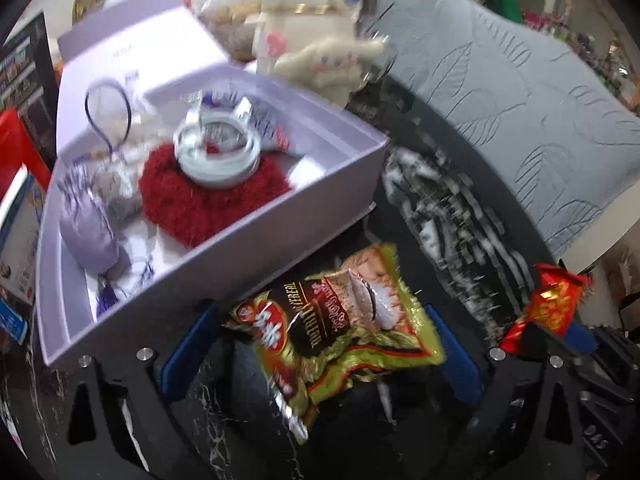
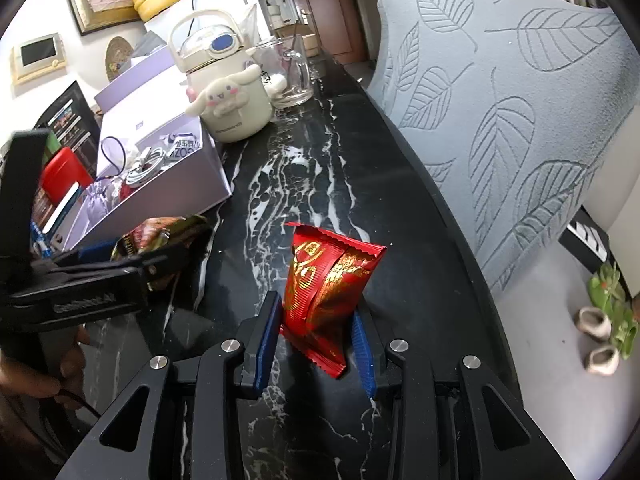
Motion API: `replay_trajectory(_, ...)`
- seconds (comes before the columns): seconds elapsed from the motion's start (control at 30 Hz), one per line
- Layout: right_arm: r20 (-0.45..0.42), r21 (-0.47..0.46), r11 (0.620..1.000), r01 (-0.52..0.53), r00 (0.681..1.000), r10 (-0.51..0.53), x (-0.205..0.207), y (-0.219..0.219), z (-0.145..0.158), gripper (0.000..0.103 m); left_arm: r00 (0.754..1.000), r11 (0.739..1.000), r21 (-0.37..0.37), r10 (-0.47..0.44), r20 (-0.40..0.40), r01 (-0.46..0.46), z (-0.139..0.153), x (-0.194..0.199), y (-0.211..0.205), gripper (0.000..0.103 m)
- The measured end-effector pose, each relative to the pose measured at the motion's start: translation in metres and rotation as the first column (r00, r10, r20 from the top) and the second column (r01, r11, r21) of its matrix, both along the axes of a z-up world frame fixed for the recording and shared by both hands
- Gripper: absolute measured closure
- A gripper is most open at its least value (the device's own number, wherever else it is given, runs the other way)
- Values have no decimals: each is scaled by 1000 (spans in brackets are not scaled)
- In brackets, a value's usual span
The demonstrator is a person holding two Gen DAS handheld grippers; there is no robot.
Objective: Organize soft objects
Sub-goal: 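Lift the green-gold snack bag with left tool while right tool lifts the red packet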
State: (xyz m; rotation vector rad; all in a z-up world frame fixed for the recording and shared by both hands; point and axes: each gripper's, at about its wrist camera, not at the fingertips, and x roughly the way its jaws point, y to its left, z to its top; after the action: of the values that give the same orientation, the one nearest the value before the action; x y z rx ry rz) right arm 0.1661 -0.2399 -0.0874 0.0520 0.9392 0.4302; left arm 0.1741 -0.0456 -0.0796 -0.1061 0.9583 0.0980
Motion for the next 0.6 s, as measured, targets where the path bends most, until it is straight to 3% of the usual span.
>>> replay_trajectory(0.13, 3, -2, 1000, -3, 1000, 3, -2, 2, 0, 69, 997, 999, -27, 32, -66, -34, -17, 5, 11, 2)
replay_trajectory(0.2, 5, -1, 1000, -7, 1000, 7, -3, 3, 0, 69, 999, 999, -36, 17, -40, -19, -17, 1, 12, 6)
replay_trajectory(0.23, 5, 1, 1000, -10, 1000, 10, -4, 3, 0, 69, 999, 999, -36, 15, -32, -16, -17, 0, 13, 16)
replay_trajectory(0.43, 3, 6, 1000, -25, 1000, 25, -10, 7, 0, 69, 1000, 1000, -24, -19, 14, 19, -14, -13, 14, 44)
replay_trajectory(0.6, 3, 2, 999, -39, 999, 38, -19, 10, 1, 69, 998, 997, -44, -56, 24, 57, -11, -27, 9, 53)
